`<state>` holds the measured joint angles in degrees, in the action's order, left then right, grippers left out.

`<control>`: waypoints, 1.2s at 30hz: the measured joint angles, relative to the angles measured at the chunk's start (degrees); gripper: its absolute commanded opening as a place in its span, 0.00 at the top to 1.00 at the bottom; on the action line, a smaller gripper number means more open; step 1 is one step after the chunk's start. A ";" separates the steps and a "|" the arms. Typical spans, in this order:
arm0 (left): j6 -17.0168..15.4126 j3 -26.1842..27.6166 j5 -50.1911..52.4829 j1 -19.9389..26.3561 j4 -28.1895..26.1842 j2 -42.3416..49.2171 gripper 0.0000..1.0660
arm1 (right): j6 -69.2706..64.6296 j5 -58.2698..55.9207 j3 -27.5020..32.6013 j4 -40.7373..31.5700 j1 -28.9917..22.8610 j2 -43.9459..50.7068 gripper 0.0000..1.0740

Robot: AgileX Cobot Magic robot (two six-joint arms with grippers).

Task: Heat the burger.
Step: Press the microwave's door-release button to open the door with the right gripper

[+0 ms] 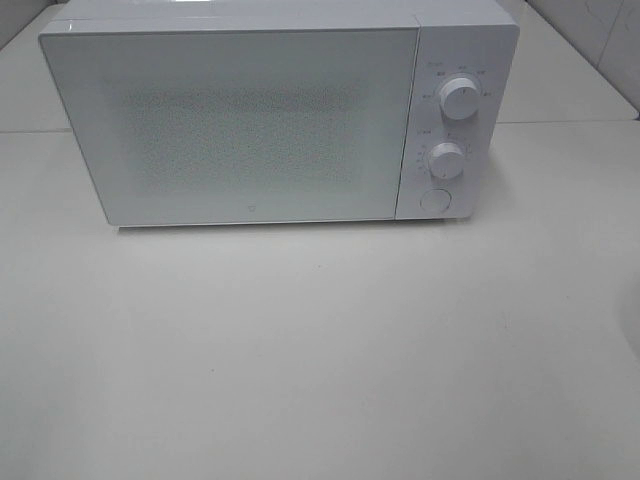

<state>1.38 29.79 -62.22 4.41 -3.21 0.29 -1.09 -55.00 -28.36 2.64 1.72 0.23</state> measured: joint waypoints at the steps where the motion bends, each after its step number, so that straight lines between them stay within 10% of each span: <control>1: 0.00 0.00 0.00 0.00 0.00 0.00 0.05 | 0.00 0.00 0.00 0.00 0.00 0.00 0.55; 9: 0.00 0.00 0.00 0.00 0.00 0.00 0.05 | 3.55 17.59 -1.60 -1.03 0.00 -9.45 1.00; 36: 0.00 0.00 0.00 0.00 0.00 0.00 0.05 | 8.82 77.29 12.55 -7.91 0.00 -48.30 1.00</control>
<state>1.38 29.79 -62.22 4.41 -3.21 0.29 7.73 22.29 -15.81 -5.27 1.72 -48.07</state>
